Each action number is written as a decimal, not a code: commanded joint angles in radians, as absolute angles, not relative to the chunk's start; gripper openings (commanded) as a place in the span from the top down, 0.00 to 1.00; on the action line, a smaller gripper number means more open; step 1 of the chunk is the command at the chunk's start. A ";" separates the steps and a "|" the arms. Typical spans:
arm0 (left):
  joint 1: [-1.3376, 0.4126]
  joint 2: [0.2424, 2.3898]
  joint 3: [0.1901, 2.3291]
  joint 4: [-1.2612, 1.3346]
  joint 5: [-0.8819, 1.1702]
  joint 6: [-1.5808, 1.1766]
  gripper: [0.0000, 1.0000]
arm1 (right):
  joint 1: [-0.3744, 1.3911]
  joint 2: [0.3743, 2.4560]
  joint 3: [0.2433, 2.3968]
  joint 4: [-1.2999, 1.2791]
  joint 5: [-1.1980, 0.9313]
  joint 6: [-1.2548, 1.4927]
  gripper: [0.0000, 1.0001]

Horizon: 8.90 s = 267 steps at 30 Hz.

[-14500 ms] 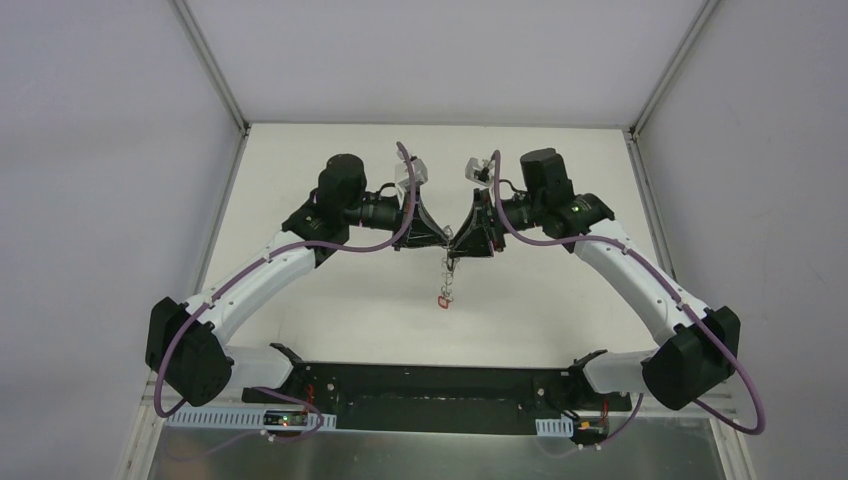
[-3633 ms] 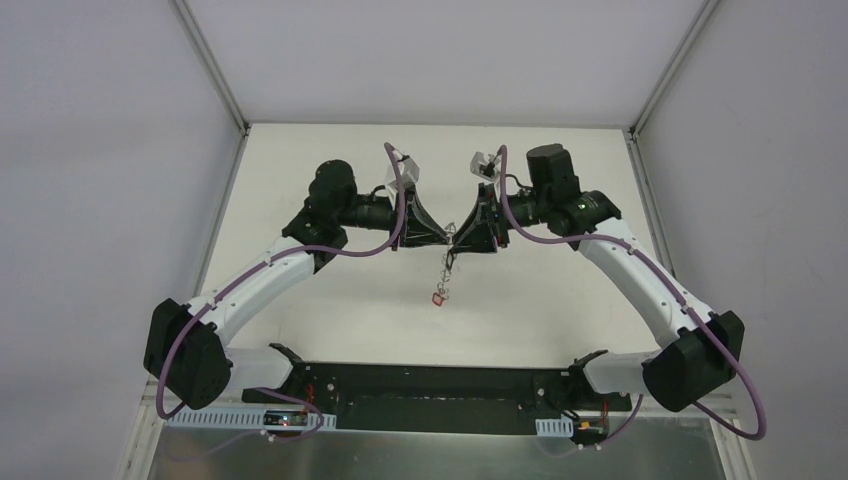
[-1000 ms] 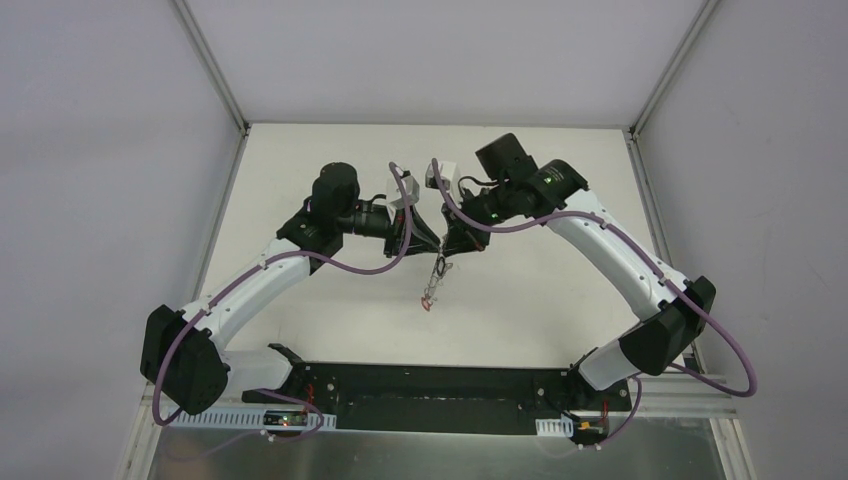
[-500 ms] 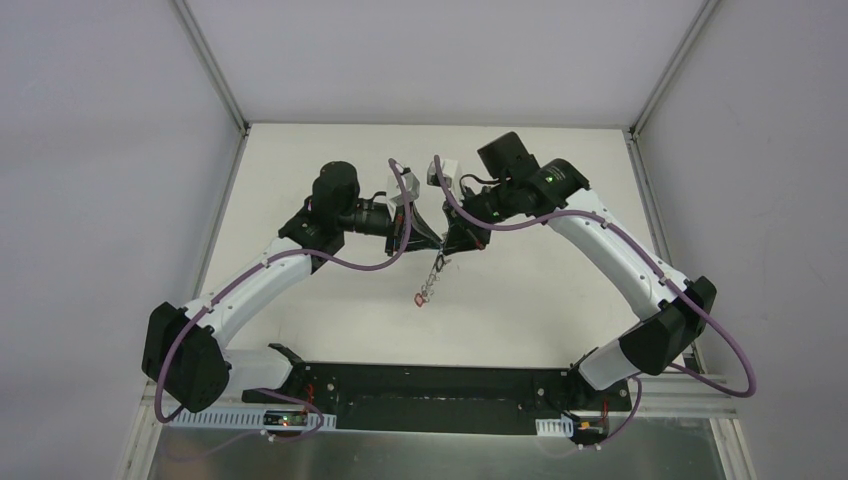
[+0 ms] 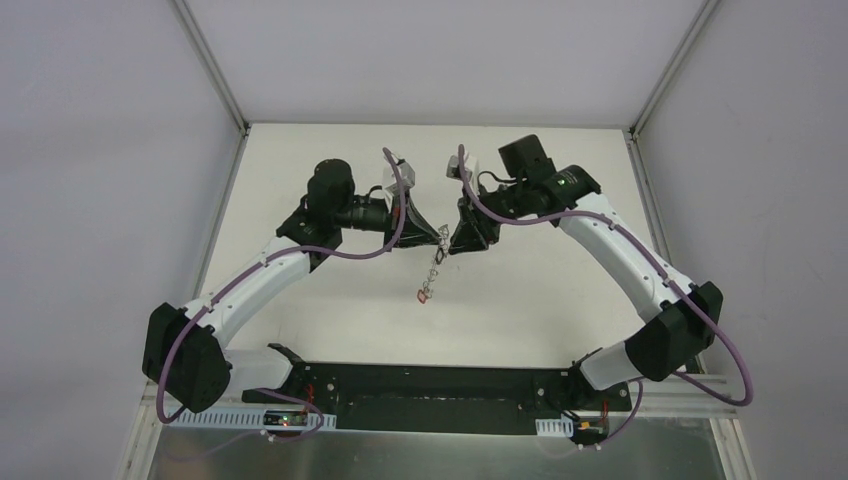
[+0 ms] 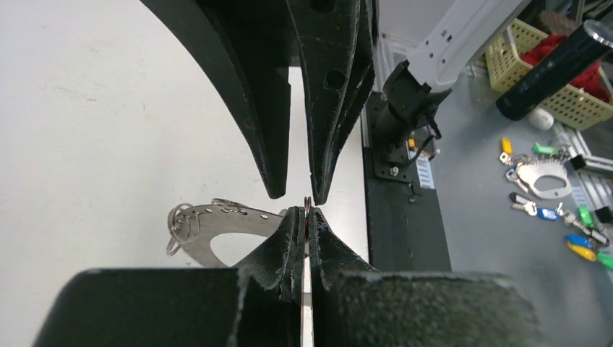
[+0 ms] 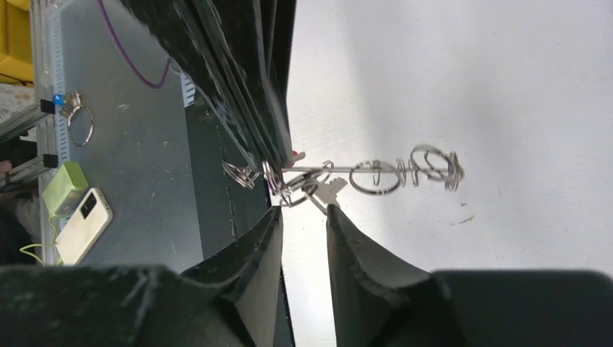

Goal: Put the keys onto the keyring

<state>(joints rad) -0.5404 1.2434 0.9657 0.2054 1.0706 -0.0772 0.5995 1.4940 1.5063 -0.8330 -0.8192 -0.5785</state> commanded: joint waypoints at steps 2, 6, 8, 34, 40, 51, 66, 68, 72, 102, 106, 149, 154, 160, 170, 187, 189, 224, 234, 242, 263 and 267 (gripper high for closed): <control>-0.525 1.201 0.938 0.455 1.126 -0.286 1.00 | 0.552 1.386 1.405 -0.692 -1.012 -0.592 0.66; -0.525 1.198 0.927 0.460 1.120 -0.293 1.00 | 0.535 1.368 1.365 -0.643 -1.063 -0.585 0.63; -0.525 1.201 0.927 0.471 1.120 -0.301 1.00 | 0.534 1.362 1.356 -0.630 -1.081 -0.583 0.60; -0.525 1.224 0.902 0.552 1.117 -0.351 1.00 | 0.535 1.375 1.332 -0.562 -1.098 -0.543 0.95; -0.525 1.229 0.904 0.592 1.119 -0.375 1.00 | 0.534 1.364 1.296 -0.532 -1.089 -0.523 0.99; -0.526 1.249 0.896 0.711 1.118 -0.466 1.00 | 0.542 1.387 1.281 -0.487 -1.108 -0.467 1.00; -0.527 1.252 0.888 0.728 1.125 -0.469 1.00 | 0.541 1.371 1.287 -0.480 -1.065 -0.461 0.80; -0.527 1.253 0.888 0.740 1.127 -0.480 1.00 | 0.532 1.354 1.288 -0.481 -1.061 -0.465 0.75; -0.526 1.256 0.887 0.761 1.127 -0.500 1.00 | 0.519 1.321 1.300 -0.499 -1.058 -0.488 0.71; -0.528 1.289 0.890 0.796 1.104 -0.569 1.00 | 0.543 1.347 1.359 -0.489 -1.038 -0.457 0.72; -0.528 1.293 0.890 0.795 1.107 -0.565 1.00 | 0.548 1.356 1.363 -0.486 -1.041 -0.451 0.74; -0.525 1.209 1.022 0.076 1.114 0.089 0.77 | 0.640 1.422 1.602 -0.897 -0.700 -0.678 1.00; -0.525 1.209 1.030 0.051 1.115 0.117 0.68 | 0.669 1.468 1.659 -0.952 -0.651 -0.677 1.00; -0.525 1.216 1.012 0.164 1.123 0.026 0.65 | 0.694 1.491 1.661 -0.949 -0.641 -0.664 1.00; -0.533 1.229 0.947 0.349 1.122 -0.097 0.70 | 0.695 1.510 1.654 -0.909 -0.688 -0.622 1.00; -0.537 1.240 0.939 0.320 1.122 -0.068 0.83 | 0.694 1.515 1.652 -0.887 -0.704 -0.606 1.00; -0.538 1.242 0.941 0.316 1.123 -0.067 0.86 | 0.694 1.517 1.652 -0.885 -0.704 -0.604 1.00; -0.522 1.209 0.941 0.429 1.118 -0.257 1.00 | 0.528 1.420 1.476 -0.776 -0.998 -0.581 0.65; -0.522 1.206 0.935 0.448 1.117 -0.275 1.00 | 0.519 1.413 1.437 -0.747 -1.080 -0.594 0.67; -0.522 1.212 0.930 0.477 1.118 -0.296 1.00 | 0.521 1.426 1.432 -0.714 -1.082 -0.570 0.78; -0.522 1.212 0.923 0.520 1.127 -0.323 1.00 | 0.521 1.424 1.387 -0.664 -1.101 -0.535 1.00; -0.522 1.212 0.921 0.546 1.128 -0.347 1.00 | 0.522 1.430 1.378 -0.651 -1.108 -0.523 1.00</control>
<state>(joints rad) -0.5282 1.2430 0.9169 0.4320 1.0973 -0.3073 0.5220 1.4513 1.3922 -0.6819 -1.0729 -0.5350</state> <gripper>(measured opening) 0.009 0.004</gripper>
